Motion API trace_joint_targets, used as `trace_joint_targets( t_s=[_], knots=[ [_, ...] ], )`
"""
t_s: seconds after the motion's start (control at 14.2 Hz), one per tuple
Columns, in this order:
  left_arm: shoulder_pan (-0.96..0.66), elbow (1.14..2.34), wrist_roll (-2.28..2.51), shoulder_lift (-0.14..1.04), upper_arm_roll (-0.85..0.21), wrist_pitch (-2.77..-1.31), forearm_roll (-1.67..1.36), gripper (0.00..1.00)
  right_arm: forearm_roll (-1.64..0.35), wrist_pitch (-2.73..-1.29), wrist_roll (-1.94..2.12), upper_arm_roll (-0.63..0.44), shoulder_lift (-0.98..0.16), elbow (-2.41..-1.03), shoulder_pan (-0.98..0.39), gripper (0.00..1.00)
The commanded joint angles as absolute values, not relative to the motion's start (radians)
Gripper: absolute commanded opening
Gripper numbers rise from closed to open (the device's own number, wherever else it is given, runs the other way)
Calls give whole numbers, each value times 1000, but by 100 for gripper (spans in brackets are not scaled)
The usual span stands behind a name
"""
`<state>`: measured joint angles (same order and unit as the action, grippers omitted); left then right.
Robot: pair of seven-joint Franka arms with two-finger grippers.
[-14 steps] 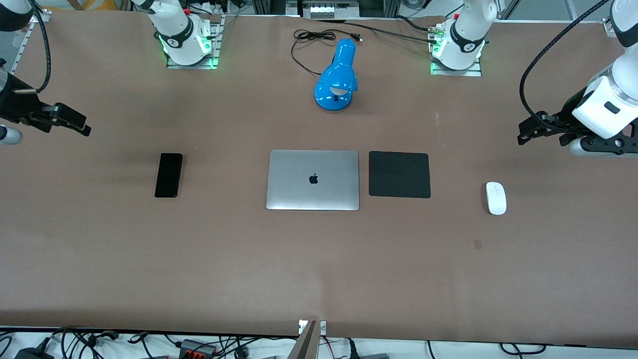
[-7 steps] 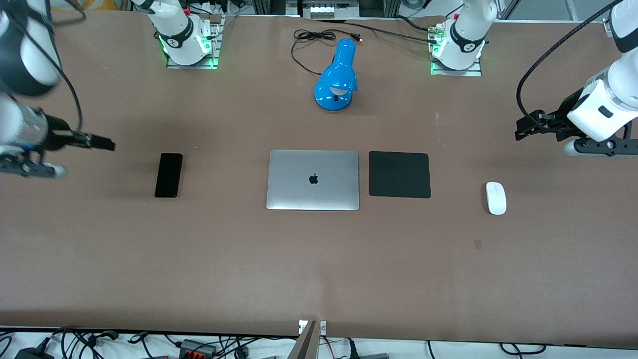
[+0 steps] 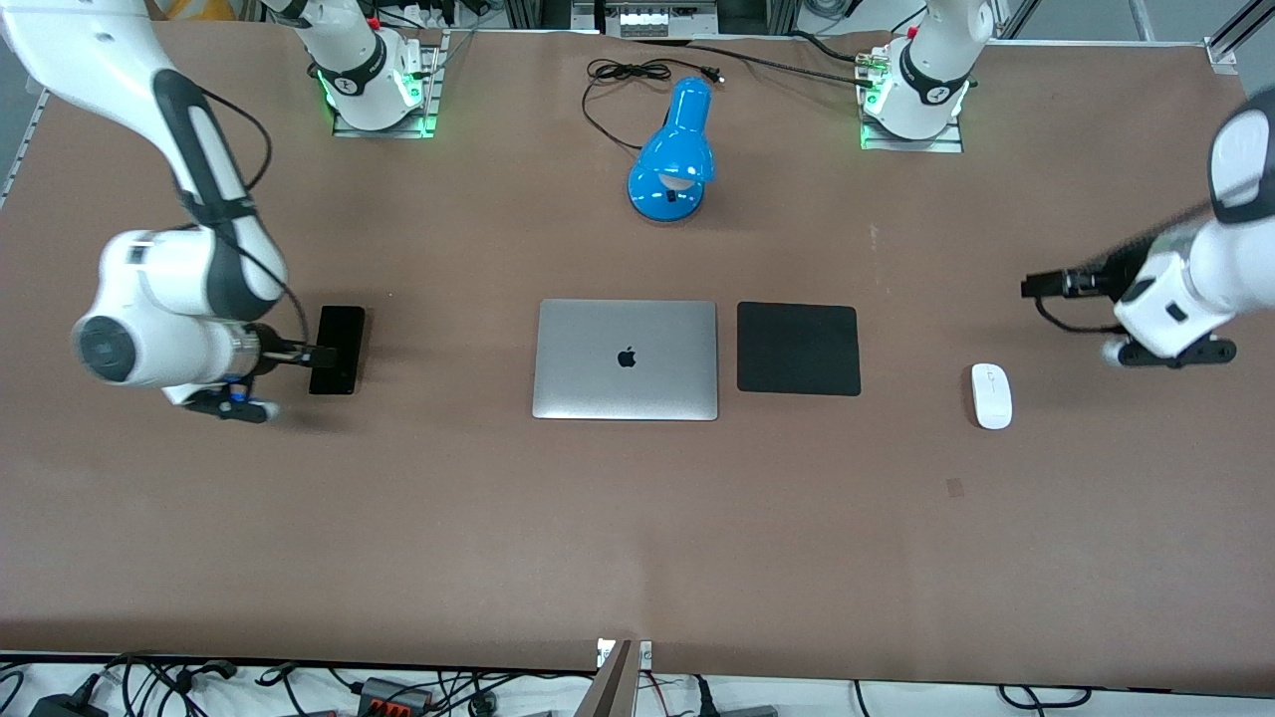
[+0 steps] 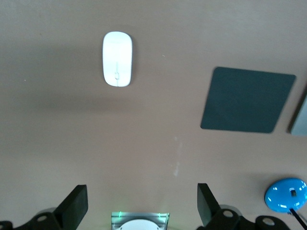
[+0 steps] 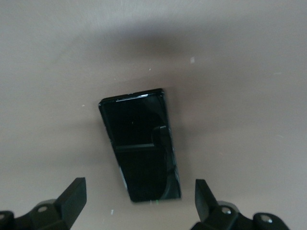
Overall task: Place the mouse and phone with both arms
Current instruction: 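Grasp the black phone with the right gripper while the left gripper grasps the mouse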
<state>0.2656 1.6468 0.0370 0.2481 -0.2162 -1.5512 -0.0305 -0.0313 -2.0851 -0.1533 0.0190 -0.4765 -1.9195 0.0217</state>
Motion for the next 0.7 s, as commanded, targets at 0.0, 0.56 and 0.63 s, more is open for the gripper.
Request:
trace_joint_targets(
  t_s=[0.0,0.56,0.63],
  knots=[
    [301,1630,-65,398,-219,-1688,3,100,-21,-2145,-153,20,-428,-2008,-2,100],
    [341,1796,-186,575,-221,-2279,40,100,-21,-2238,-156,20,-454,-2077,6,100],
    [341,1839,-187,574,-221,-2342,44,100,-23,-2250,-156,20,-459,-2085,8,100]
  ],
)
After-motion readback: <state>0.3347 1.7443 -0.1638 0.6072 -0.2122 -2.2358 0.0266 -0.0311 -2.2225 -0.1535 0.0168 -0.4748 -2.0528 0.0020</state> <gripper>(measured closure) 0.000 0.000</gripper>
